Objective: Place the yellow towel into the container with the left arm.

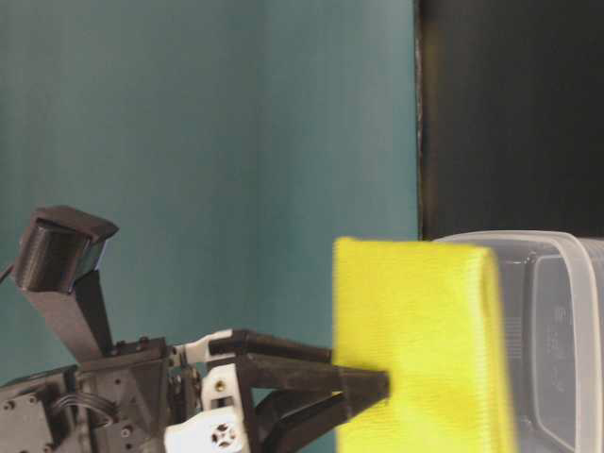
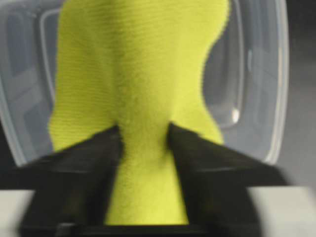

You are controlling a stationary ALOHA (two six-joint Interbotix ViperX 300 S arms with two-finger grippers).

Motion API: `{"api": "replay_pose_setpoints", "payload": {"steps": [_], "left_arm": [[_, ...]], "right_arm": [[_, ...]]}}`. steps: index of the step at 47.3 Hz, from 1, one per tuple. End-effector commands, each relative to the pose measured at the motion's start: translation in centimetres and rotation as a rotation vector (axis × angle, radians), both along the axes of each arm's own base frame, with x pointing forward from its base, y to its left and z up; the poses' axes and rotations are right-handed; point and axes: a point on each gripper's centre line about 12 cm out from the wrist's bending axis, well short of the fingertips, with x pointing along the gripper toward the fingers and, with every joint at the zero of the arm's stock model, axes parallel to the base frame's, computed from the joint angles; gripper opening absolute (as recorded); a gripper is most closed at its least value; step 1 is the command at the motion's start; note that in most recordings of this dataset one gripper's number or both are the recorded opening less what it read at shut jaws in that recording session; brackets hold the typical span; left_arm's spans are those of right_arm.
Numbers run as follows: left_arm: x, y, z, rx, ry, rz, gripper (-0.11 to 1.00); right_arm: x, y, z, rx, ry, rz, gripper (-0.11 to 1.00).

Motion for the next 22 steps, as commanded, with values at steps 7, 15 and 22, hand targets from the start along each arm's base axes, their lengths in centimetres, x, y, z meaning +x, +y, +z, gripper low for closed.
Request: {"api": "replay_pose_setpoints", "payload": {"steps": [7, 15, 22], "left_arm": [[0.2, 0.0, -0.6, 0.002, -0.124, 0.001, 0.81], [-0.4, -0.2, 1.9, -0.005, -0.193, 0.016, 0.84], [-1.8, -0.1, 5.3, -0.008, -0.298, 0.030, 0.82]], "right_arm": [[0.2, -0.1, -0.1, -0.003, 0.006, -0.006, 0.75], [0.2, -0.2, -0.3, -0.001, 0.008, -0.014, 0.75], [0.2, -0.2, -0.3, -0.001, 0.008, -0.017, 0.75]]}}
